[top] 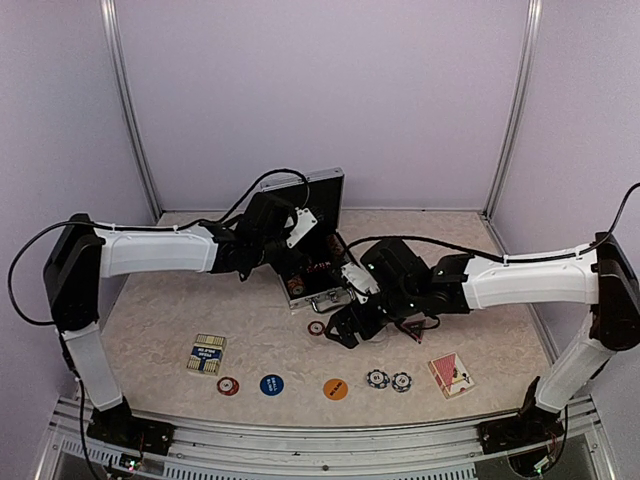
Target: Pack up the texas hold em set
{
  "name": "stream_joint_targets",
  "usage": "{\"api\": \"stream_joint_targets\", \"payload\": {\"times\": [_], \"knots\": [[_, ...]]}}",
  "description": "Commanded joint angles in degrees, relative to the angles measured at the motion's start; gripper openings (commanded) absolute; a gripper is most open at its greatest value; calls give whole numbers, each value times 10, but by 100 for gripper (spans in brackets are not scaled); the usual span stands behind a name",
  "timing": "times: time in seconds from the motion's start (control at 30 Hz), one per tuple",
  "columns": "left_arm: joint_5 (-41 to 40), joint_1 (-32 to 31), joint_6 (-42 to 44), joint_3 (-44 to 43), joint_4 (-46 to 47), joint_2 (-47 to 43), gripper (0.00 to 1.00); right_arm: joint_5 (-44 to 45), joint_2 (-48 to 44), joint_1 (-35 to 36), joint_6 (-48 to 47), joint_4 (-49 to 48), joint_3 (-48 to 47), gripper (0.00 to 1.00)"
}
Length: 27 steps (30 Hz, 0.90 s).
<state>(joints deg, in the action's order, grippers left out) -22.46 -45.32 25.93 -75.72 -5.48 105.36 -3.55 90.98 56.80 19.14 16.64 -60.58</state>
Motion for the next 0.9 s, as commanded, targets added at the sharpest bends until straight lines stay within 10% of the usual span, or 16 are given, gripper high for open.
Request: {"api": "stream_joint_targets", "payload": {"times": [0.0,0.87], "knots": [[-3,-5,-25,19,-3,-10,99,-10,23,-5,10,-1,-29,96],[-18,-9,-404,213,-51,-323,99,115,341,25,-15,165,-303,81]]}}
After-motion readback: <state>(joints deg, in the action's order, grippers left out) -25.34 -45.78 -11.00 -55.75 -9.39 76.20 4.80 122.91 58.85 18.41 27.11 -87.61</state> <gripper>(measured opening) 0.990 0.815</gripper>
